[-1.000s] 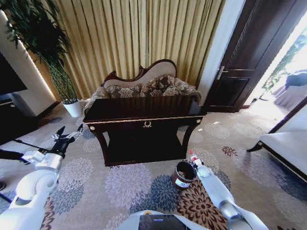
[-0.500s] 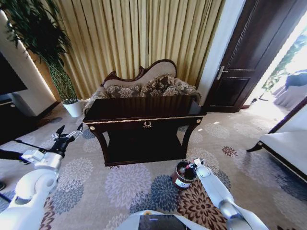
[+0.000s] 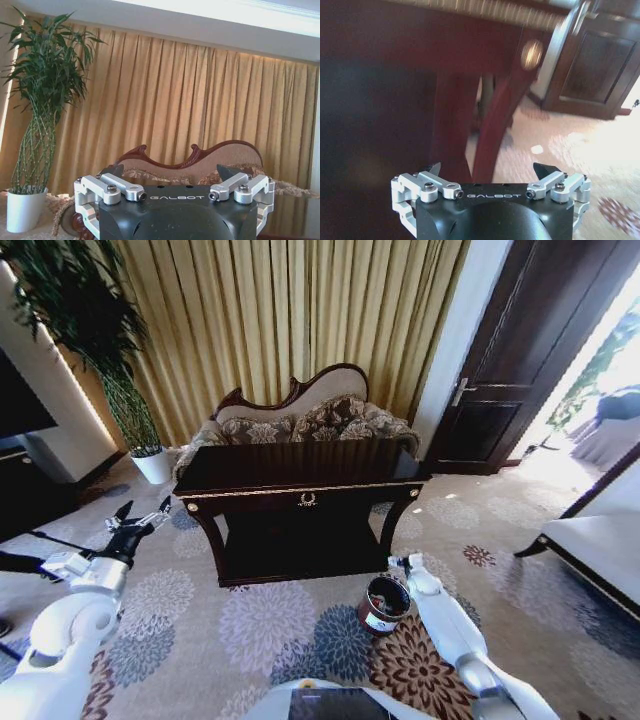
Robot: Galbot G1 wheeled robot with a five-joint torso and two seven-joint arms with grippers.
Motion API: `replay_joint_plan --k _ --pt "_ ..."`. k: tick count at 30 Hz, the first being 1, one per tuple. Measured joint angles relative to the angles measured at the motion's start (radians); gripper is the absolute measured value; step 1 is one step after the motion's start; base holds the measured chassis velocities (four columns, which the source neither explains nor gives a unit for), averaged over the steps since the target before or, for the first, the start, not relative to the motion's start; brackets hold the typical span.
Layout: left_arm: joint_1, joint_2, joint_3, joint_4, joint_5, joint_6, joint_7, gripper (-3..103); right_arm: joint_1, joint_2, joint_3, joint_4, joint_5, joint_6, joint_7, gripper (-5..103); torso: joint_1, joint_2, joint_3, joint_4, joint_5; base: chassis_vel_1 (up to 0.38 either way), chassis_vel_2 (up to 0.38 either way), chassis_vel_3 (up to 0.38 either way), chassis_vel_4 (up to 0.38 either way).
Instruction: Move to the front of the table and place the trash on the table into the trash bin.
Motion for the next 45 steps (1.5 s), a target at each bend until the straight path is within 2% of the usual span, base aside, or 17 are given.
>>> replay_joint_plan --k 1,3,6,8,10,11,13,17,26,33,38,45 --pt "0.000 0.000 0.000 0.000 0.000 0.000 0.000 100 0.000 0.000 0.000 0.000 0.000 0.000 0.000 100 0.000 0.000 0.000 0.0000 0.0000 0.000 0.000 0.000 0.000" --pt "0.001 -0.003 0.000 0.000 0.000 0.001 -0.001 100 -0.030 -0.001 0.053 0.144 0.061 0.002 -0.045 100 0.000 0.000 0.000 -0.0002 -0.0001 0.000 0.000 0.000 0.000" --pt "0.001 -0.006 0.001 0.000 0.001 0.001 -0.001 100 -0.049 -0.005 0.066 0.211 0.100 0.006 -0.063 100 0.000 0.000 0.000 -0.0002 -0.0001 0.000 0.000 0.000 0.000" --pt "-0.005 -0.015 0.015 -0.004 0.006 0.008 -0.014 100 -0.103 -0.008 0.079 0.424 0.225 -0.022 -0.071 100 0.000 0.000 0.000 -0.0005 0.0002 0.000 0.000 0.000 0.000" --pt "-0.012 -0.018 0.022 -0.014 0.008 0.021 -0.030 100 -0.129 -0.007 0.077 0.579 0.294 -0.058 -0.053 100 0.000 0.000 0.000 -0.0001 -0.0004 0.000 0.000 0.000 0.000" --pt "-0.012 -0.018 0.022 -0.014 0.008 0.021 -0.030 100 -0.129 -0.007 0.077 0.579 0.294 -0.058 -0.053 100 0.000 0.000 0.000 -0.0001 -0.0004 0.000 0.000 0.000 0.000" --pt "-0.019 -0.018 0.024 -0.018 0.017 0.028 -0.046 100 -0.141 -0.005 0.064 0.706 0.338 -0.100 -0.010 100 0.000 0.000 0.000 -0.0002 0.0000 0.000 0.000 0.000 0.000" --pt "-0.022 -0.018 0.018 -0.017 0.028 0.037 -0.064 100 -0.144 -0.008 0.042 0.794 0.357 -0.130 0.030 100 0.000 0.000 0.000 -0.0002 0.0000 0.000 0.000 0.000 0.000" --pt "-0.021 -0.030 0.007 -0.006 0.036 0.047 -0.084 100 -0.158 -0.016 -0.028 0.809 0.348 -0.138 0.046 100 0.000 0.000 0.000 -0.0001 0.0000 0.000 0.000 0.000 0.000" --pt "-0.021 -0.011 -0.010 -0.014 0.013 0.047 -0.084 100 -0.173 -0.021 -0.038 0.832 0.341 -0.135 0.050 100 0.000 0.000 0.000 -0.0001 0.0000 0.000 0.000 0.000 0.000" --pt "-0.003 0.004 -0.044 -0.011 -0.011 0.046 -0.081 100 -0.210 -0.045 0.000 0.879 0.350 -0.135 0.050 100 0.000 0.000 0.000 -0.0003 0.0001 0.000 0.000 0.000 0.000" --pt "0.030 0.024 -0.095 0.014 -0.045 0.032 -0.054 100 -0.322 -0.088 0.112 0.957 0.387 -0.129 0.038 100 0.000 0.000 0.000 -0.0002 0.0000 0.000 0.000 0.000 0.000"
